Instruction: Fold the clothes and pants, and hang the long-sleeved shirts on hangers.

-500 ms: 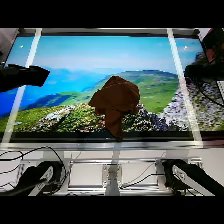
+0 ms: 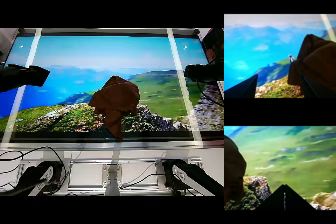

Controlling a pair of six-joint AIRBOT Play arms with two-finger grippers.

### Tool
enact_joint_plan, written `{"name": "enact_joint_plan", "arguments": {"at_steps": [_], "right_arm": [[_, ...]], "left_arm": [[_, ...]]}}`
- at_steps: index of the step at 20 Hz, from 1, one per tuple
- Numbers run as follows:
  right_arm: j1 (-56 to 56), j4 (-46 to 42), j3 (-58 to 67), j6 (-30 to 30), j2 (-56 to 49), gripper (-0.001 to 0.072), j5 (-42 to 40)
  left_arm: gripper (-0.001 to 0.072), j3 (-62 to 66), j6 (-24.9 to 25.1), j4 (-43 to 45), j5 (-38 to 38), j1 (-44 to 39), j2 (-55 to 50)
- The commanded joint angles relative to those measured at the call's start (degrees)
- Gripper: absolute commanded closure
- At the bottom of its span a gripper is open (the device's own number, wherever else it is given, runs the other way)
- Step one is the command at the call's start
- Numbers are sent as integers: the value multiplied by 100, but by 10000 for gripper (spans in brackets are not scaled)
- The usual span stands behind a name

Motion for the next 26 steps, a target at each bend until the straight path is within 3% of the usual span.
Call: {"name": "enact_joint_plan", "arguments": {"at_steps": [1, 7, 12, 13, 15, 16, 20, 22, 26], "right_arm": [[4, 44, 0, 0, 0, 695, -221], [37, 872, -63, -125, -11, 695, -514], [826, 1729, -1215, -1449, -13, 692, 31], [1049, 1740, -1502, -1679, -13, 648, -133], [1488, 1711, -2046, -2111, -15, 299, -621], [1674, 1685, -2286, -2280, -15, 243, -953], [2201, 1456, -3265, -3132, -31, 245, -2444], [2323, 1449, -3453, -3563, -153, 244, -2723], [2643, 1451, -3475, -5001, -581, 243, -3008]], "left_arm": [[125, 2, 0, 0, 0, 2, 2], [117, 2, 0, -20, 505, 2, 2], [117, 2, -24, -127, 470, 0, 2], [118, 2, -22, -125, 474, 2, 0], [118, 2, -22, -17, 474, 2, 0], [118, 2, -22, -17, 474, 2, -2], [118, -2, -22, -20, 472, 0, -2], [118, -4, -22, -22, 474, 0, -2], [118, -17, -24, -22, 472, 0, -2]]}}
